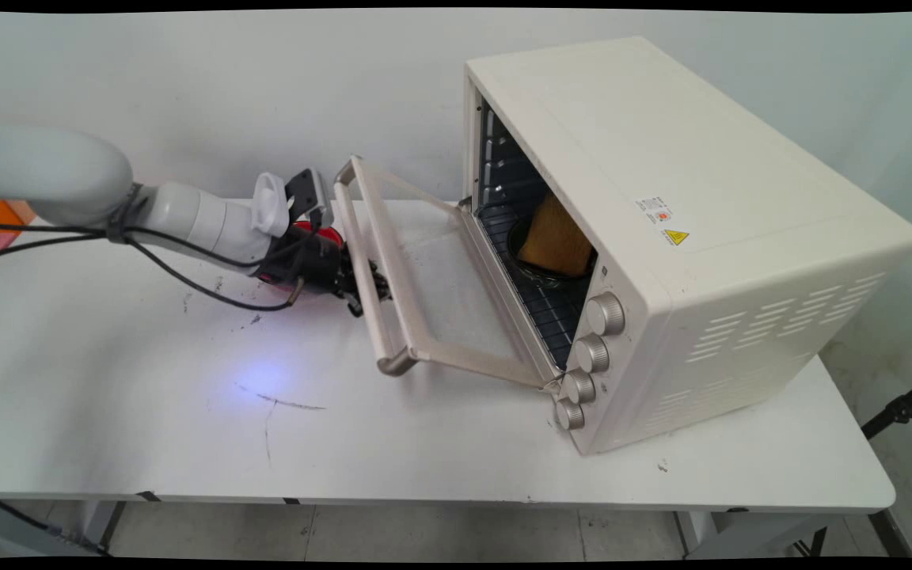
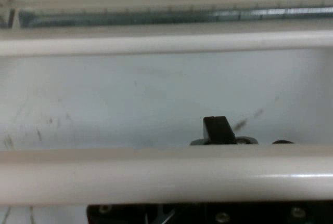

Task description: Close the oven

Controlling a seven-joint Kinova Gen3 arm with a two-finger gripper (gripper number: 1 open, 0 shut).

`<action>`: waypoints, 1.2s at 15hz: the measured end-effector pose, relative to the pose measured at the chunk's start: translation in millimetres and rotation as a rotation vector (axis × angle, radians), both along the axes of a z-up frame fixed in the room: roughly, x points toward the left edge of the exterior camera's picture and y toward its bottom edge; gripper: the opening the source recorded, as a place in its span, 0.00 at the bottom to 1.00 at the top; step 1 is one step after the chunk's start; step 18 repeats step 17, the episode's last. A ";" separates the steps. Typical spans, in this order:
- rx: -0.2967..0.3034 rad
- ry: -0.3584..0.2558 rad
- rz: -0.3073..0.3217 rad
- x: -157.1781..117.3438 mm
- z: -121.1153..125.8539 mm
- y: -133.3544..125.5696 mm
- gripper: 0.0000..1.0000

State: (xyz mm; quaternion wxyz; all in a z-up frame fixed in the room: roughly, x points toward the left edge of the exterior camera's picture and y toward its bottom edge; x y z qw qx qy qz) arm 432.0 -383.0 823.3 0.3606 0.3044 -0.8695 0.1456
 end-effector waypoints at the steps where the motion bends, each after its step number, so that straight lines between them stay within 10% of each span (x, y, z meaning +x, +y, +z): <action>1: -0.007 0.009 0.000 -2.6 5.3 -2.2 0.00; 18: -0.092 0.108 -0.010 -27.9 87.6 -30.5 0.00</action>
